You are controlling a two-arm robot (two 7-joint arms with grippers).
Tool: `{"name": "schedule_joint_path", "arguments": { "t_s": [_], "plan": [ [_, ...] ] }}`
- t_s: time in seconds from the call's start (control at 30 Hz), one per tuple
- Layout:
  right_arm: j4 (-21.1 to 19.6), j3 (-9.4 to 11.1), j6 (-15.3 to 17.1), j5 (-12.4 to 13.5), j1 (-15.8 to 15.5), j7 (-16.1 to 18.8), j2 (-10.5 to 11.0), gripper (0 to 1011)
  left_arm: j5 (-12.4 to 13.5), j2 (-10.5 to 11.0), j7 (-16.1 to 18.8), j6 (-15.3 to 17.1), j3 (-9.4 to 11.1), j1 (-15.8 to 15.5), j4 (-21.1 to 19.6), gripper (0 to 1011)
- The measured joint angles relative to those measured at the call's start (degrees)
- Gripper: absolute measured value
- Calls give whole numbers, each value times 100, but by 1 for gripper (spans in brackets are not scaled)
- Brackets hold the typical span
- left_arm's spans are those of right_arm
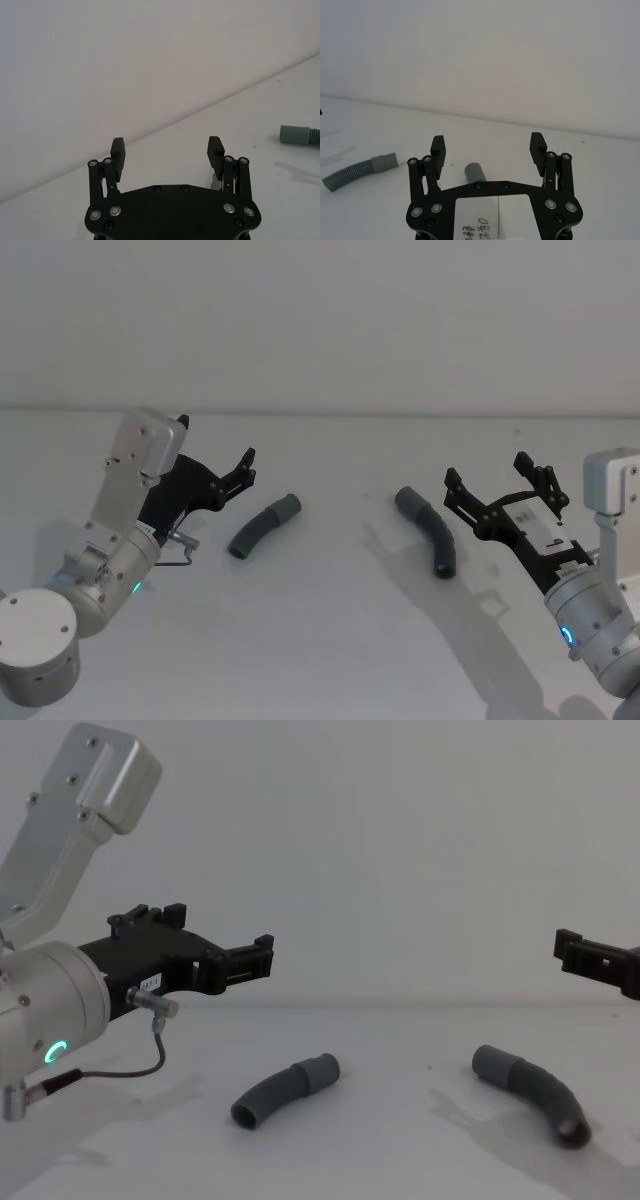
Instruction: Use both hands to pick up one end of the pipe from the table, align the ends, and insert them.
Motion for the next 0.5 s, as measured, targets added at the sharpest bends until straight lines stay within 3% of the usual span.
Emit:
{"name": "schedule_joint_path", "arguments": {
  "t_s": [0.33,0.5],
  "plan": [
    [0,0,0,0,0,0,0,1002,-2,-1,-11,3,-1,-1,1,1001],
    [0,0,0,0,0,0,0,1001,-97,27,-177,48,-23,-35,3,1001]
  ]
}}
